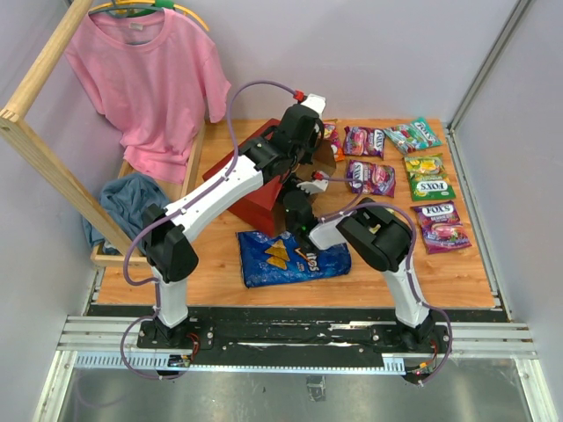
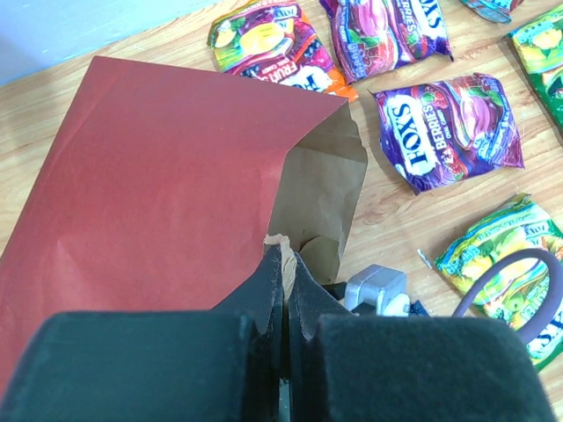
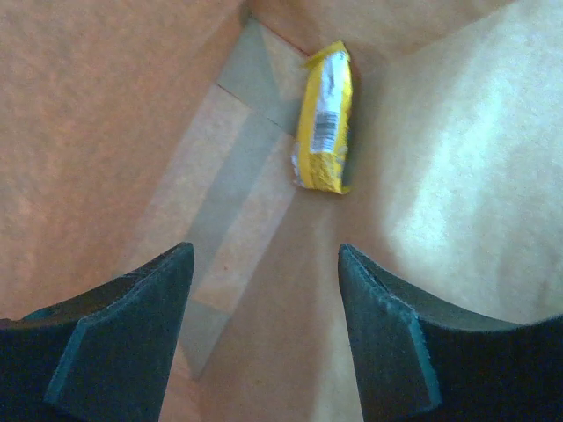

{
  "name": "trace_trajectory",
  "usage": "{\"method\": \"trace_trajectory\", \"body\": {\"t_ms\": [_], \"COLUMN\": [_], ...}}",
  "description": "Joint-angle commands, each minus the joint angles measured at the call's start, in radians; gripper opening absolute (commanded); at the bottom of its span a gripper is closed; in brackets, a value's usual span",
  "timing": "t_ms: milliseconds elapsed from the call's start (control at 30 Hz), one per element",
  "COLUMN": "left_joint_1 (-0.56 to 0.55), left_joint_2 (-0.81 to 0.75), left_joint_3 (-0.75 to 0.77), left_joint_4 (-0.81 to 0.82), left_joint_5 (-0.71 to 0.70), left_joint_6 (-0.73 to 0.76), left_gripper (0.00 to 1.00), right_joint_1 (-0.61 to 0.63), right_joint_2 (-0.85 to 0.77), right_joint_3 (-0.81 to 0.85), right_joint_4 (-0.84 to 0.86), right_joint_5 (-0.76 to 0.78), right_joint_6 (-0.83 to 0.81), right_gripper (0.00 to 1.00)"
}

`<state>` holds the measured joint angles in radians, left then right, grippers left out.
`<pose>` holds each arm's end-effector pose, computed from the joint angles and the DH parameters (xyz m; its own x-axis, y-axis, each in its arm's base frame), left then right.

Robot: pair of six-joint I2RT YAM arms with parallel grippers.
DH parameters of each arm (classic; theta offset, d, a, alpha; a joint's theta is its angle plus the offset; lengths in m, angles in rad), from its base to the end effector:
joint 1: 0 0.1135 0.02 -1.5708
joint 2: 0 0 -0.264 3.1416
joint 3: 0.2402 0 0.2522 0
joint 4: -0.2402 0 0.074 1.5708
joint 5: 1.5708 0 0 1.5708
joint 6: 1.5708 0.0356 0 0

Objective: Take the snacks out of the paper bag

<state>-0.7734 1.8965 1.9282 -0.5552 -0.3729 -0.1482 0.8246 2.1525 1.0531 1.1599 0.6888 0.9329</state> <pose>0.3240 -0.2982 0.3778 -0.4165 0.2145 -0.8835 0.3673 0.9286 0.0522 0.3092 0.3011 0.1492 -0.0849 0.8217 -0.5635 -0.1141 0.5538 0.8248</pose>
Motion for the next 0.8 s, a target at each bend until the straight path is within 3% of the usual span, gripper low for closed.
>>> {"method": "trace_trajectory", "body": {"t_ms": [0, 200, 400, 667, 767], "left_joint_1": [0.002, 0.002, 0.007, 0.008, 0.008], "left_joint_2": [-0.009, -0.037, -0.043, -0.078, -0.096], "left_joint_3": [0.026, 0.008, 0.008, 0.001, -0.007], "left_joint_4": [0.015, 0.018, 0.017, 0.017, 0.020], "left_joint_5": [-0.010, -0.012, -0.018, -0.008, 0.021], "left_joint_6": [-0.012, -0.003, 0.007, 0.007, 0.001], "left_gripper": [0.01, 0.00, 0.01, 0.00, 0.01], "right_joint_1": [-0.006, -0.050, -0.082, -0.137, -0.144], "right_joint_2": [0.020, 0.090, 0.121, 0.244, 0.268], "right_joint_3": [0.082, 0.208, 0.214, 0.272, 0.339], "right_joint_4": [0.028, -0.110, -0.169, -0.056, -0.103], "right_joint_5": [0.044, 0.032, 0.028, -0.153, -0.197], "right_joint_6": [-0.001, 0.107, 0.198, 0.279, 0.259], "right_gripper": [0.68, 0.68, 0.69, 0.69, 0.68]}}
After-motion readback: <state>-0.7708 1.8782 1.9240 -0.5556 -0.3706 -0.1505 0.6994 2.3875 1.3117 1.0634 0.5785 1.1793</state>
